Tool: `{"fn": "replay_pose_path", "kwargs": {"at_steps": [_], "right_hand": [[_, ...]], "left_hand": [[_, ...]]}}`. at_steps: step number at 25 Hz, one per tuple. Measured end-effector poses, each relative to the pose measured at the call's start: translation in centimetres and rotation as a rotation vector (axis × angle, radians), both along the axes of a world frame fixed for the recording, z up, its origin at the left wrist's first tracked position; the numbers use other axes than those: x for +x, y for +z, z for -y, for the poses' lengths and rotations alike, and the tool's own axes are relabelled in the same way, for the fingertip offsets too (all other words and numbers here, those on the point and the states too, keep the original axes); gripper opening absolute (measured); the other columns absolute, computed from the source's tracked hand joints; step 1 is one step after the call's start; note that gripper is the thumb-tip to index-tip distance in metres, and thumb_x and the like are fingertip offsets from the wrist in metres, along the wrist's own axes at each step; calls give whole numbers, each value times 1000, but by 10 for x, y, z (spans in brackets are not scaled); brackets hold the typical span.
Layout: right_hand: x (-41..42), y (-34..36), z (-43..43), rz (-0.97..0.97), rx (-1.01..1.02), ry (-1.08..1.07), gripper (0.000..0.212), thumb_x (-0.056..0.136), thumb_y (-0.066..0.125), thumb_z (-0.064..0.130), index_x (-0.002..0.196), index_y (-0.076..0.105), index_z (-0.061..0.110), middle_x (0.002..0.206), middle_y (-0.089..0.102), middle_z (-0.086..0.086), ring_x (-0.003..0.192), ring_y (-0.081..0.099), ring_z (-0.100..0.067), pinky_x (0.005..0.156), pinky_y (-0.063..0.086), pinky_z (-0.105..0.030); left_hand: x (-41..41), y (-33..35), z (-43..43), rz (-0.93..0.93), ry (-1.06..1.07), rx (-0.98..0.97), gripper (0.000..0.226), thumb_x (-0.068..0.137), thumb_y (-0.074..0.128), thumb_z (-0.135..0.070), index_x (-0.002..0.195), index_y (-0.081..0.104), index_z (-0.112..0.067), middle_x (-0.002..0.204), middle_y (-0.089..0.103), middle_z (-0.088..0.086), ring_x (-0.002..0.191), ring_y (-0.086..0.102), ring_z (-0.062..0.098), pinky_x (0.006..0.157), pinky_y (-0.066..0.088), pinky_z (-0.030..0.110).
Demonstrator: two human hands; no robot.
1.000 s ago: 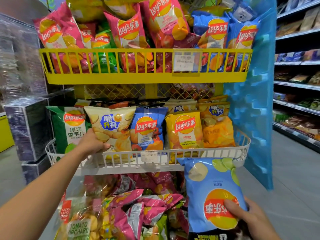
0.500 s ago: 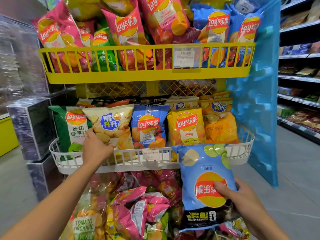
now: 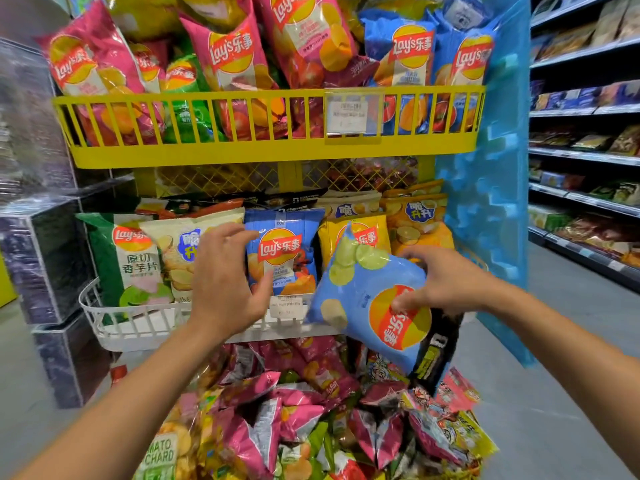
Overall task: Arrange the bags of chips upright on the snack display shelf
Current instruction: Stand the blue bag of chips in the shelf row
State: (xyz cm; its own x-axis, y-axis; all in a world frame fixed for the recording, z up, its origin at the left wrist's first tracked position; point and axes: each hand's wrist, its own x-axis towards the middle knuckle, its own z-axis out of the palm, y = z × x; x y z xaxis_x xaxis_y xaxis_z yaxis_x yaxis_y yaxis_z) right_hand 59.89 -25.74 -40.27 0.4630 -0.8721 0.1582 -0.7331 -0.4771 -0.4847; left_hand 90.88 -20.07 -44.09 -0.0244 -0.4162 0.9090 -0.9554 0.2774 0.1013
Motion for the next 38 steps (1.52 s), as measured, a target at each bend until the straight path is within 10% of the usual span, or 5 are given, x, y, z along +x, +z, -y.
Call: {"fn": "replay_pose_path", "kwargs": {"at_steps": [7,13,19,24,38], "right_hand": [[39,38,12,-597,-169,223,87,55,84,57,130,51,27,100,59,8,91,56,-19,71,47,-33],[42,37,9,-605,-214,309,88,55,84,58,131,50,29,121,63,5,91,51,-14,74,46,-30],[28,26,21,-375,-538,238,83,64,70,67,134,43,31,138,52,6,130,44,-19,113,30,-40],[-9,6,42,313,-390,59,79,76,74,43,143,39,19,147,44,-4,134,41,-21,108,37,-41],[-26,-107,90,-362,-377,-107,89,66,15,81,132,49,32,128,56,7,119,46,-19,95,29,-36]], "left_hand": [[-97,51,-2,225,-128,840,111,56,80,-66,148,32,-26,148,47,-4,134,45,21,109,39,47],[-109,45,21,372,-88,1135,108,49,83,-69,138,43,-21,91,63,-5,77,57,15,73,50,35],[-89,32,30,93,-65,1086,69,54,86,-59,97,58,-14,91,63,6,82,62,27,63,48,40],[-49,36,29,-308,-109,964,85,51,90,-50,123,58,-19,119,58,-13,106,58,12,88,52,36],[2,1,79,-1019,-297,479,50,65,90,-12,105,64,-24,97,71,-3,90,68,13,82,57,36]]}}
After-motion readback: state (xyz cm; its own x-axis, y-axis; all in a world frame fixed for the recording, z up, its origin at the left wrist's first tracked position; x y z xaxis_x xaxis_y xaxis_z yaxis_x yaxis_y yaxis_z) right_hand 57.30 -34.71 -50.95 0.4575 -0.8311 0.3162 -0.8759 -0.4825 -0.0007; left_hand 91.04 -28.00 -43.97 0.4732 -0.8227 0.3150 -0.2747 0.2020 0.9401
